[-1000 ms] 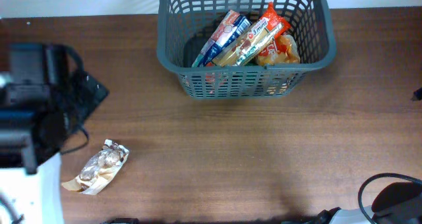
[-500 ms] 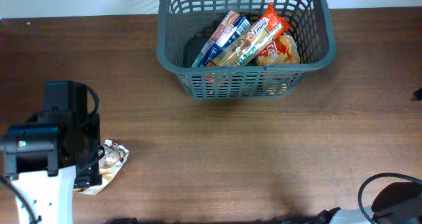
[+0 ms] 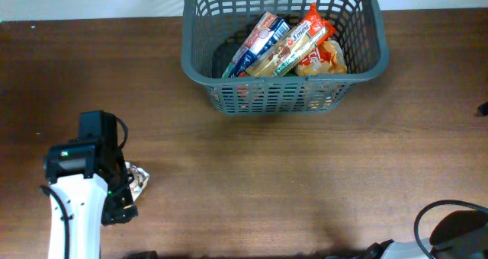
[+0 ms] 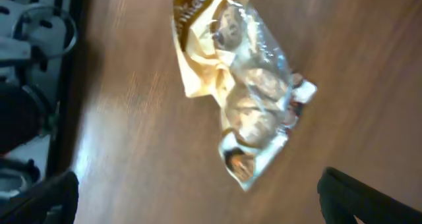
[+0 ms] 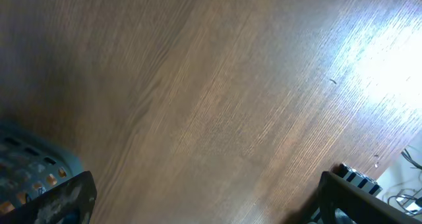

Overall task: Pack container
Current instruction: 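Move the left gripper down over the clear-and-brown wrapped snack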

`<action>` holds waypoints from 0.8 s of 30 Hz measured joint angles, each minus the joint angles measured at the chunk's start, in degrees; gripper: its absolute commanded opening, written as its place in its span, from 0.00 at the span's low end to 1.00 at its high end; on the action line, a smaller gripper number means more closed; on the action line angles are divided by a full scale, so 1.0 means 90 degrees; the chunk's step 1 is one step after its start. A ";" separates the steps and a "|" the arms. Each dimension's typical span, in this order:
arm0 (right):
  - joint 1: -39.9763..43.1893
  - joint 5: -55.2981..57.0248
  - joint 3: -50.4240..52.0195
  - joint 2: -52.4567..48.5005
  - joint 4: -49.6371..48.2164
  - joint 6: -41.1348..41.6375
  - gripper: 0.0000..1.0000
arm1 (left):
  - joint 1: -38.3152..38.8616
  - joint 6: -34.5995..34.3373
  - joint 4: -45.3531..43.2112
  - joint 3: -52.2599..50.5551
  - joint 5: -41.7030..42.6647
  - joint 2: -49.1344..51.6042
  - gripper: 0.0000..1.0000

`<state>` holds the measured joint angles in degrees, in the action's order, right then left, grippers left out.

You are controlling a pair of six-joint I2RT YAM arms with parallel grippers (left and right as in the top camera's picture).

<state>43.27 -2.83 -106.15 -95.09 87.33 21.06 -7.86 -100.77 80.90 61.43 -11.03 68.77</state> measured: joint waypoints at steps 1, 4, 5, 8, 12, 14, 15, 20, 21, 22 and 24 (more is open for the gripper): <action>0.0000 -0.0002 0.0000 0.0000 0.0000 0.0002 0.99 | 0.0000 0.0068 -0.0017 -0.0112 -0.0036 0.0002 0.99; 0.0000 -0.0002 0.0000 0.0000 0.0000 0.0000 0.99 | 0.0000 0.0129 0.0007 -0.0189 -0.0187 0.0000 0.99; 0.0000 -0.0002 0.0000 0.0000 0.0000 0.0000 0.99 | -0.0007 0.0160 0.0010 -0.0192 -0.0287 0.0000 0.99; 0.0000 -0.0002 0.0000 0.0000 0.0000 -0.0005 0.99 | -0.0163 0.0197 0.0019 -0.0194 -0.0386 0.0000 0.99; 0.0000 -0.0002 0.0000 0.0000 0.0000 0.0005 0.99 | -0.0476 0.0202 -0.0053 -0.0282 -0.0423 0.0000 0.99; 0.0000 -0.0002 0.0000 0.0000 0.0000 0.0002 0.99 | -0.0663 0.0221 -0.0262 -0.0452 -0.0376 0.0000 0.99; 0.0000 -0.0002 0.0000 0.0000 0.0000 0.0000 0.99 | -0.0726 0.0223 -0.0342 -0.0525 -0.0350 0.0000 0.99; 0.0000 -0.0002 0.0000 0.0000 0.0000 0.0000 0.99 | -0.0889 0.0277 -0.0855 -0.0852 -0.0260 0.0000 0.99; 0.0000 -0.0002 0.0000 0.0000 0.0000 0.0002 0.99 | -0.0894 0.0294 -0.0950 -0.0916 -0.0257 0.0002 0.99; 0.0000 -0.0002 0.0000 0.0000 0.0000 0.0000 0.99 | -0.0899 0.0325 -0.1103 -0.0991 -0.0257 0.0000 0.99; 0.0000 -0.0002 0.0000 0.0000 -0.0002 -0.0002 0.99 | -0.0899 0.0398 -0.1309 -0.1083 -0.0255 0.0000 0.99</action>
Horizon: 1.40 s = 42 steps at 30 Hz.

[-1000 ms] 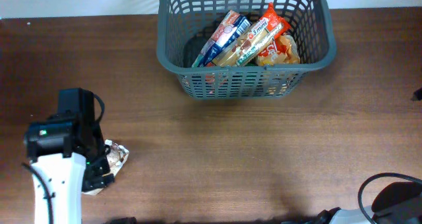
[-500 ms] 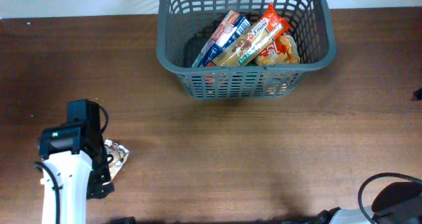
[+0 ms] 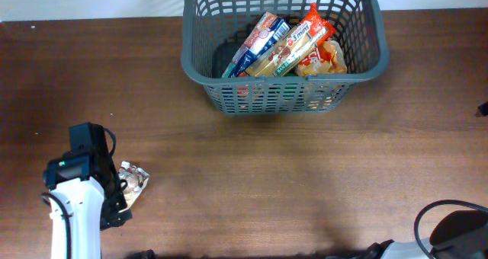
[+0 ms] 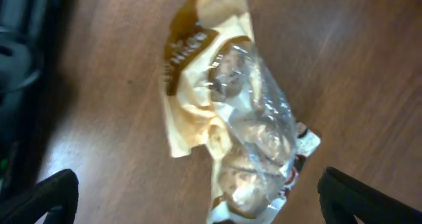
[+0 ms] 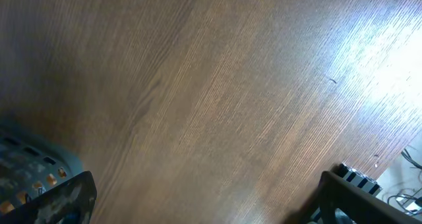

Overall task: Pack container
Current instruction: 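Move the left gripper down over the clear-and-brown wrapped snack, then close the left gripper on the wrapped snack and lift it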

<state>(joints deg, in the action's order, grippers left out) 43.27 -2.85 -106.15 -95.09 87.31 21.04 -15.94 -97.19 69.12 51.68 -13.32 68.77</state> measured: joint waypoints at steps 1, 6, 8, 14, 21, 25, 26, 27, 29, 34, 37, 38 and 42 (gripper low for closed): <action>0.0000 0.0000 0.0000 0.0000 0.0002 0.0002 0.99 | 0.0000 0.0022 -0.0104 -0.0039 0.0000 0.0000 0.99; 0.0000 0.0000 0.0000 0.0000 0.0002 0.0000 0.99 | 0.0000 0.0085 -0.0279 -0.0204 -0.0002 0.0007 0.99; 0.0000 0.0000 0.0000 0.0000 0.0002 -0.0002 0.99 | 0.0000 0.0085 -0.0328 -0.0238 -0.0002 0.0066 0.99; 0.0000 0.0000 0.0000 0.0000 0.0002 0.0005 0.99 | 0.0000 0.0087 -0.0622 -0.0262 0.0000 0.0522 0.99; 0.0000 0.0000 0.0000 0.0000 0.0002 0.0005 0.99 | 0.0000 0.0087 -0.0879 -0.0262 0.0002 0.1192 0.99; 0.0000 0.0000 0.0000 0.0000 0.0002 0.0000 0.99 | 0.0000 0.0090 -0.1022 -0.0265 0.0002 0.1559 0.99; 0.0000 0.0000 0.0000 0.0000 0.0002 0.0002 0.99 | 0.0000 0.0090 -0.1078 -0.0267 0.0002 0.1639 0.99; 0.0000 0.0000 0.0000 0.0000 0.0002 0.0000 0.99 | 0.0000 0.0090 -0.1120 -0.0267 0.0002 0.1685 0.99; 0.0000 0.0000 0.0000 0.0000 0.0002 0.0002 0.99 | 0.0000 0.0160 -0.1282 -0.0267 0.0000 0.1865 0.99; 0.0000 0.0000 0.0000 0.0000 0.0002 0.0000 0.99 | 0.0000 0.0262 -0.1496 -0.0267 0.0000 0.2101 0.99; 0.0000 0.0000 0.0000 0.0000 0.0002 -0.0002 0.99 | 0.0000 0.0408 -0.1668 -0.0270 0.0000 0.2123 0.99; 0.0000 0.0000 0.0000 0.0000 0.0002 0.0002 0.99 | 0.0000 0.0442 -0.1744 -0.0270 -0.0002 0.2123 0.99; 0.0000 0.0000 0.0000 0.0000 0.0002 0.0005 0.99 | 0.0000 0.0517 -0.1848 -0.0270 -0.0002 0.2123 0.99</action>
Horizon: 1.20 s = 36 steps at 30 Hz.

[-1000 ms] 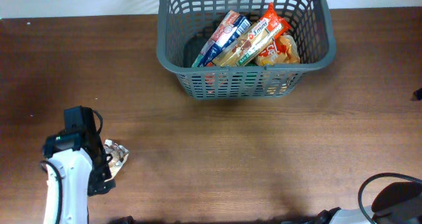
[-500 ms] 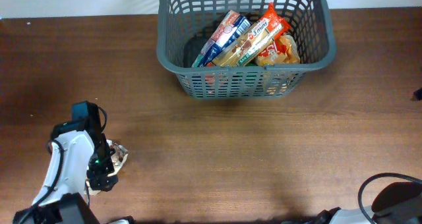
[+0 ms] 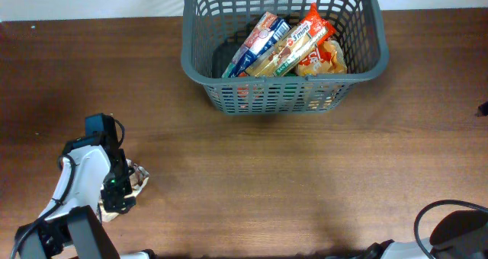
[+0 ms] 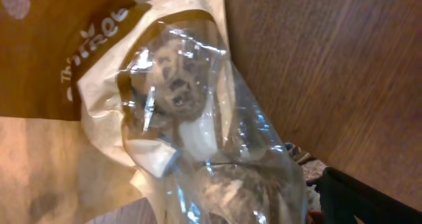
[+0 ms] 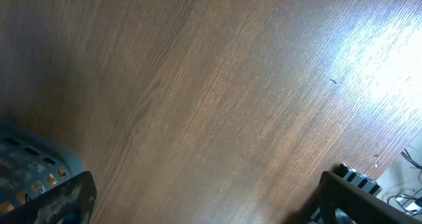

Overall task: Pack container
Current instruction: 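Close the left gripper on the wrapped snack and lift it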

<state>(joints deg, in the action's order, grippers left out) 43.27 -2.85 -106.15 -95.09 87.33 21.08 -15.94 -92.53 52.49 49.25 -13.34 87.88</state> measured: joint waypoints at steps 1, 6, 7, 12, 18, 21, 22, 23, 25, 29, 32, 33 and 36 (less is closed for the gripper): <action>0.0000 0.0000 0.0000 0.0000 0.0000 0.0000 0.99 | 0.0000 0.0005 -0.0044 -0.0005 0.0000 0.0002 0.99; 0.0000 0.0000 0.0000 0.0000 0.0000 -0.0002 0.99 | 0.0000 0.0114 -0.0384 -0.0253 0.0000 0.0136 0.99; 0.0000 0.0000 0.0000 0.0000 0.0000 -0.0005 0.99 | 0.0000 0.0126 -0.0410 -0.0308 0.0002 0.0168 0.99; 0.0000 0.0000 0.0000 0.0000 0.0000 0.0000 0.99 | 0.0000 0.0170 -0.0566 -0.0505 0.0000 0.0262 0.99; 0.0000 0.0000 0.0000 0.0000 0.0000 -0.0002 0.99 | 0.0000 0.0243 -0.0580 -0.0505 0.0002 0.0274 0.99; 0.0000 0.0000 0.0000 0.0000 0.0000 -0.0002 0.99 | 0.0000 0.0270 -0.0580 -0.0505 0.0002 0.0274 0.99; 0.0000 0.0000 0.0000 0.0000 0.0000 -0.0002 0.99 | 0.0000 0.0272 -0.0580 -0.0505 0.0002 0.0274 0.99; 0.0000 0.0000 0.0000 0.0000 0.0000 -0.0005 0.99 | 0.0000 0.0284 -0.0578 -0.0505 0.0000 0.0274 0.99; 0.0000 0.0000 0.0000 0.0000 0.0000 -0.0002 0.99 | 0.0000 0.0289 -0.0578 -0.0505 0.0002 0.0274 0.99; 0.0000 0.0000 0.0000 0.0000 0.0000 -0.0002 0.99 | 0.0000 0.0289 -0.0578 -0.0505 0.0002 0.0274 1.00; 0.0000 0.0000 0.0000 0.0000 0.0000 -0.0002 0.99 | 0.0000 0.0318 -0.0578 -0.0505 -0.0005 0.0274 0.76; 0.0000 0.0000 0.0000 0.0000 -0.0002 -0.0005 0.99 | 0.0000 0.0308 -0.0578 -0.0505 -0.0015 0.0274 0.66; 0.0000 0.0000 0.0000 0.0000 0.0000 -0.0002 0.99 | 0.0000 0.0357 -0.0573 -0.0505 -0.0002 0.0274 0.51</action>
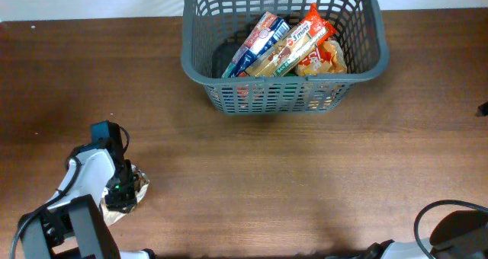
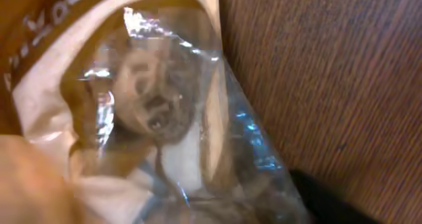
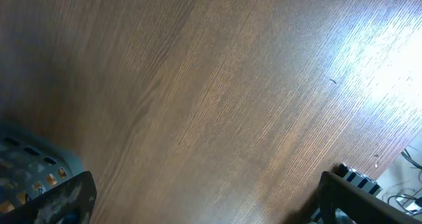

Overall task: Pack container
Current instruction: 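Close the left gripper on the wrapped snack and lift it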

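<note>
A cream and clear snack packet (image 1: 136, 184) of round biscuits lies on the brown table at the lower left. My left gripper (image 1: 120, 192) is down on it. In the left wrist view the packet (image 2: 158, 118) fills the frame; one dark finger (image 2: 330, 199) presses its right side and the other is hidden, so the gripper looks shut on the packet. The grey-blue basket (image 1: 284, 97) stands at the back centre with several snack packs (image 1: 284, 49) inside. My right gripper (image 3: 208, 207) is open over bare wood, nothing between its fingers.
The basket's corner (image 3: 30, 174) shows at the lower left of the right wrist view. The table's far edge (image 1: 91, 18) runs along the top of the overhead view. A black cable and the right arm's base (image 1: 454, 230) sit at the bottom right corner.
My left gripper has dropped closer onto the packet, and its visible finger has come inward against the wrapper. The right arm has not moved.
My left gripper was open above the packet at the lower left. It then hung lower and more squarely over it, and later had the packet filling its view. Now it sits pressed on the packet. The basket and right arm stayed as they were.
</note>
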`<action>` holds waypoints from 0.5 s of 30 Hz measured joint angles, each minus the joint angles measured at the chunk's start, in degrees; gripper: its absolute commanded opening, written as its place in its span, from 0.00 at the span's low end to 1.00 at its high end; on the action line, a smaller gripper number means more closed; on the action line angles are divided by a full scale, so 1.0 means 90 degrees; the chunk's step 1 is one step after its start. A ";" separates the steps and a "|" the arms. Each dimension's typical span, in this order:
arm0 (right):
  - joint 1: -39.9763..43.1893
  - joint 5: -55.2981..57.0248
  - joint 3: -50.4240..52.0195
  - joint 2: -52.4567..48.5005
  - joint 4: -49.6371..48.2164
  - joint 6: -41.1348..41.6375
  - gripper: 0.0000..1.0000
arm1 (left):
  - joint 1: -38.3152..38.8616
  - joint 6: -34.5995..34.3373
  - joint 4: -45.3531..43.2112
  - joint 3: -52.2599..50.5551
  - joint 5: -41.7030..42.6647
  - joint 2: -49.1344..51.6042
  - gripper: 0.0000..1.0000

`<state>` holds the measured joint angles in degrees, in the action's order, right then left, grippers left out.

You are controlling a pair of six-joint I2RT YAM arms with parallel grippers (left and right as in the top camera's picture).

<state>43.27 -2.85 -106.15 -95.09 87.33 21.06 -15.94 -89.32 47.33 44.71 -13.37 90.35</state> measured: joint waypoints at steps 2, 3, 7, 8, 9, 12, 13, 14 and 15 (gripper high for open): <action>0.0000 0.0000 0.0000 0.0000 0.0000 0.0002 0.99 | 0.0000 -0.0019 0.0000 -0.0002 -0.0005 0.0000 0.41; 0.0000 0.0000 0.0000 0.0000 0.0000 0.0000 0.99 | 0.0000 0.0015 0.0005 -0.0005 0.0000 0.0000 0.34; 0.0000 0.0000 0.0000 0.0000 0.0000 0.0000 0.98 | 0.0000 0.0002 0.0024 -0.0005 -0.0024 0.0000 0.02; 0.0000 0.0000 0.0000 0.0000 0.0000 0.0000 0.99 | 0.0000 0.0022 0.0034 -0.0005 -0.0022 0.0000 0.02; 0.0000 0.0000 0.0000 0.0000 0.0000 0.0005 0.99 | 0.0000 0.0005 0.0034 -0.0002 -0.0012 0.0000 0.02; 0.0000 0.0000 0.0000 0.0000 0.0000 0.0000 0.99 | 0.0000 0.0046 0.0044 0.0019 -0.0029 -0.0039 0.02; 0.0000 0.0000 0.0000 0.0000 0.0000 0.0000 0.99 | 0.0000 0.0107 0.0041 0.0019 -0.0029 -0.0039 0.02; 0.0000 0.0000 0.0000 0.0000 0.0000 -0.0002 0.99 | 0.0000 0.0170 0.0036 0.0019 -0.0039 -0.0039 0.02; 0.0000 0.0000 0.0000 0.0000 0.0000 0.0000 0.99 | 0.0000 0.0304 0.0024 0.0022 -0.0044 -0.0039 0.02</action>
<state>43.27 -2.85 -106.15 -95.09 87.33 21.06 -15.94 -86.59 47.55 44.91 -13.76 90.00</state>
